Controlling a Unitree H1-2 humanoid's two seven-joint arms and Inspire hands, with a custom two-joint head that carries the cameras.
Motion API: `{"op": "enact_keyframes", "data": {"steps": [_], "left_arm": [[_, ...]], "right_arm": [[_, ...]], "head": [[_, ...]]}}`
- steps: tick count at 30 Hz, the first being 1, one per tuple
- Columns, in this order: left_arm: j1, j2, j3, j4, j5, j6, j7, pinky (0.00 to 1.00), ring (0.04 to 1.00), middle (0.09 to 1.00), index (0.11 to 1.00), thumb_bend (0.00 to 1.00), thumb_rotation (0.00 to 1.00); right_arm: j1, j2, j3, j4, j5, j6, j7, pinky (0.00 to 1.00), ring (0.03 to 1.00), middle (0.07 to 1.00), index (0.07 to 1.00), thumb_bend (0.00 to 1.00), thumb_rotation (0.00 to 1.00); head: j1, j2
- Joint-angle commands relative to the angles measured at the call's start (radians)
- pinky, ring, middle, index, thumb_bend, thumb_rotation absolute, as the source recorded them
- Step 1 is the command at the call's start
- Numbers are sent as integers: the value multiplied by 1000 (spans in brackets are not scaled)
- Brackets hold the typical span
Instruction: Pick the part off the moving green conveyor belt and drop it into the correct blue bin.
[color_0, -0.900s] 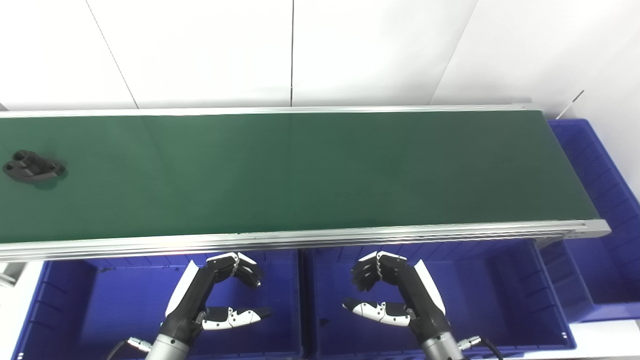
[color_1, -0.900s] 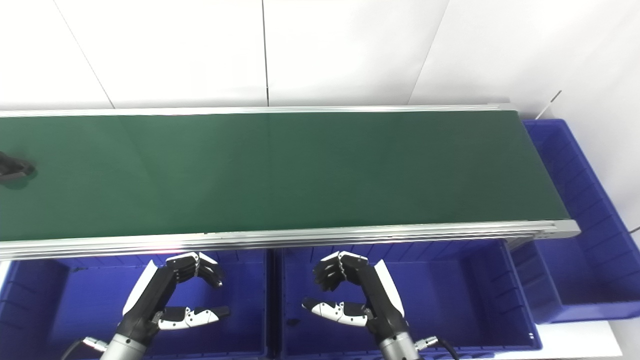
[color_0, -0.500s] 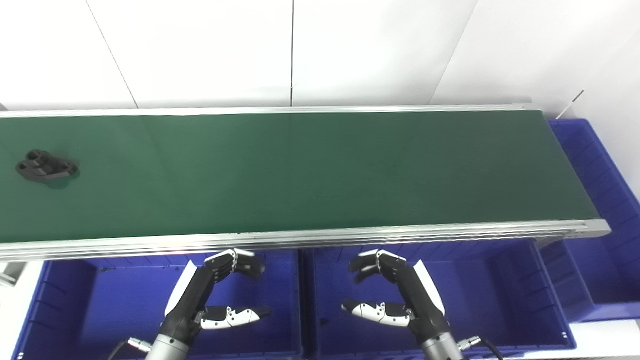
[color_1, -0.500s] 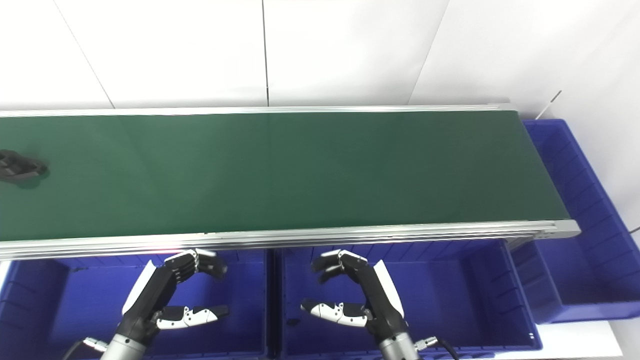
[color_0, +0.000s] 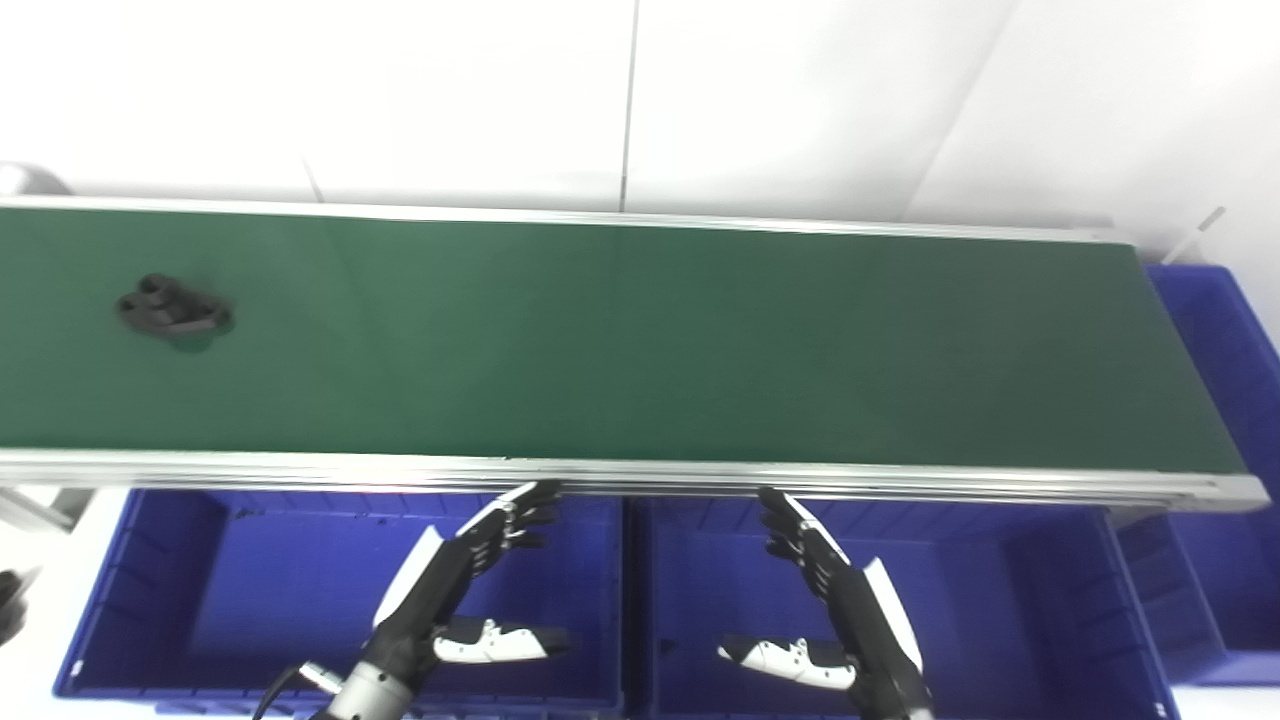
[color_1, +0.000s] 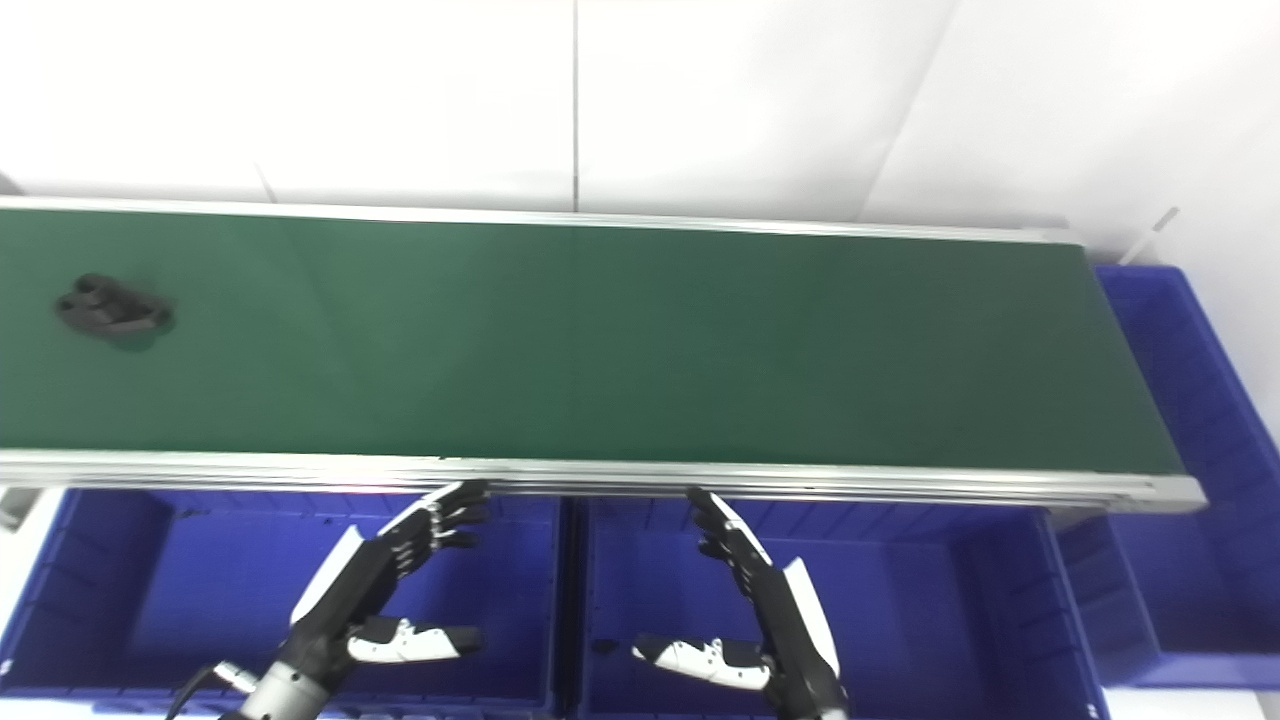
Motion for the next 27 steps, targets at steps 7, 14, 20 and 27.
{"op": "enact_keyframes", "data": {"steps": [7, 14, 20, 27], "left_arm": [[-6, -3, -32, 24, 30, -33, 47, 759, 843, 884, 873, 836, 405], [-14, -12, -59, 60, 25, -33, 91, 735, 827, 873, 851, 869, 357], [-30, -11, -89, 93, 39, -33, 130, 725, 821, 867, 844, 872, 359], [-52, 2, -117, 126, 32, -33, 154, 712, 811, 856, 829, 853, 347]], "right_arm": [[5, -21, -7, 28, 51, -81, 10, 821, 900, 917, 895, 849, 255], [-7, -37, -4, 69, 52, -83, -3, 819, 893, 923, 897, 836, 284], [-9, -42, -9, 91, 73, -81, 14, 851, 913, 937, 903, 831, 248], [-25, -36, -11, 126, 59, -82, 1, 863, 923, 944, 894, 850, 274]], "head": [[88, -67], [153, -137], [198, -198], [183, -238]]}}
